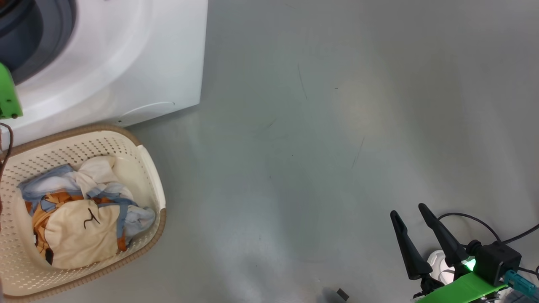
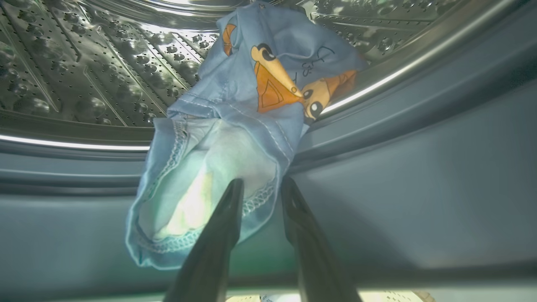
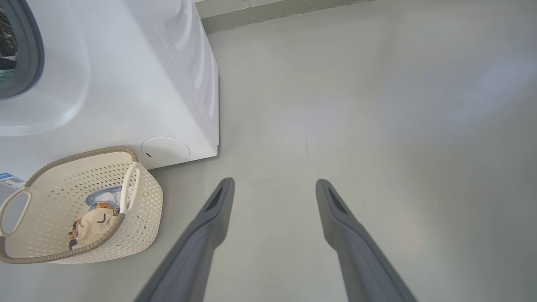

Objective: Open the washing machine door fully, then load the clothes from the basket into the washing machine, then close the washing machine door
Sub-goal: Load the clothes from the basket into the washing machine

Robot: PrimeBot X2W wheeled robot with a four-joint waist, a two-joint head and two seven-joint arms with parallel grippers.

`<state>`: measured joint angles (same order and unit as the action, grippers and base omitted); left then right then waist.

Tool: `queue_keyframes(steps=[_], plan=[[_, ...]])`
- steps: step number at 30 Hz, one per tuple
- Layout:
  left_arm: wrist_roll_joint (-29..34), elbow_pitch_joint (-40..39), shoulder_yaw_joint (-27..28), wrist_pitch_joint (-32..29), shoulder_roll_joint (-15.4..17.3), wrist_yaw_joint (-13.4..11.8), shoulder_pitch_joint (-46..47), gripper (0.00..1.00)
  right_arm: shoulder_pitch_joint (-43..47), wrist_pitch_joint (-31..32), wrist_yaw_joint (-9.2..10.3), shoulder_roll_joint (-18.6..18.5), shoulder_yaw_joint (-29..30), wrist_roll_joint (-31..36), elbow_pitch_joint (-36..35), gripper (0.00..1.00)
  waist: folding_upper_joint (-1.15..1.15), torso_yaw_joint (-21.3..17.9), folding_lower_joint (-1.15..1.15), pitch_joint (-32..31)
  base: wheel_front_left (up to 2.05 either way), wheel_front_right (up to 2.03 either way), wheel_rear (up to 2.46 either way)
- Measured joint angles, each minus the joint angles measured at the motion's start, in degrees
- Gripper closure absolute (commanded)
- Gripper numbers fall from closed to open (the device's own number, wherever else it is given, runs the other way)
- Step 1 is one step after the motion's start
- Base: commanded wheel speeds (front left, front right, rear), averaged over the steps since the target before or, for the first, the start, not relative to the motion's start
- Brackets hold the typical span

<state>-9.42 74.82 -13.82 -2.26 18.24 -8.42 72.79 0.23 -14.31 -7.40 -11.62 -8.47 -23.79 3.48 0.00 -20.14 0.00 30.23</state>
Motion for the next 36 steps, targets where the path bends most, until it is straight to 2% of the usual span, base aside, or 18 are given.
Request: queue_keyframes(steps=[7, 10, 13, 15, 17, 36], plan=[[-1.1, 0.0, -0.3, 0.1, 0.1, -0.2, 0.0, 0.56, 0.0, 0.0, 0.00, 0.0, 0.1, 0.1, -0.1, 0.00, 0.00, 0.0, 0.00, 0.3, 0.00, 0.00, 0.00], [-1.5, 0.0, -0.3, 0.2, 0.1, -0.2, 0.0, 0.62, 0.0, 0.0, 0.00, 0.0, 0.1, 0.1, -0.2, 0.00, 0.00, -0.1, 0.00, 0.4, 0.00, 0.00, 0.00], [-1.6, 0.0, -0.5, 0.3, 0.1, -0.2, 0.0, 0.74, 0.0, 0.0, 0.00, 0.0, 0.2, 0.1, -0.2, 0.00, 0.00, -0.1, 0.00, 0.5, 0.00, 0.00, 0.00], [-1.6, 0.0, -0.6, 0.4, 0.1, -0.2, 0.0, 0.91, 0.0, 0.0, 0.00, 0.0, 0.2, 0.1, -0.2, 0.00, 0.00, -0.1, 0.00, 0.5, 0.00, 0.00, 0.00], [-1.7, 0.0, -0.7, 0.8, 0.1, -0.2, 0.0, 1.00, 0.0, 0.0, 0.00, 0.0, 0.2, 0.1, -0.2, 0.00, 0.00, 0.0, 0.00, 0.5, 0.00, 0.00, 0.00], [-4.4, 0.0, -0.4, 8.4, -0.3, -1.5, 1.9, 1.00, 0.0, 0.0, 0.00, 0.5, 0.2, 0.1, -0.2, 0.00, 0.00, 1.3, 0.00, -0.1, 0.00, 0.00, 0.00]])
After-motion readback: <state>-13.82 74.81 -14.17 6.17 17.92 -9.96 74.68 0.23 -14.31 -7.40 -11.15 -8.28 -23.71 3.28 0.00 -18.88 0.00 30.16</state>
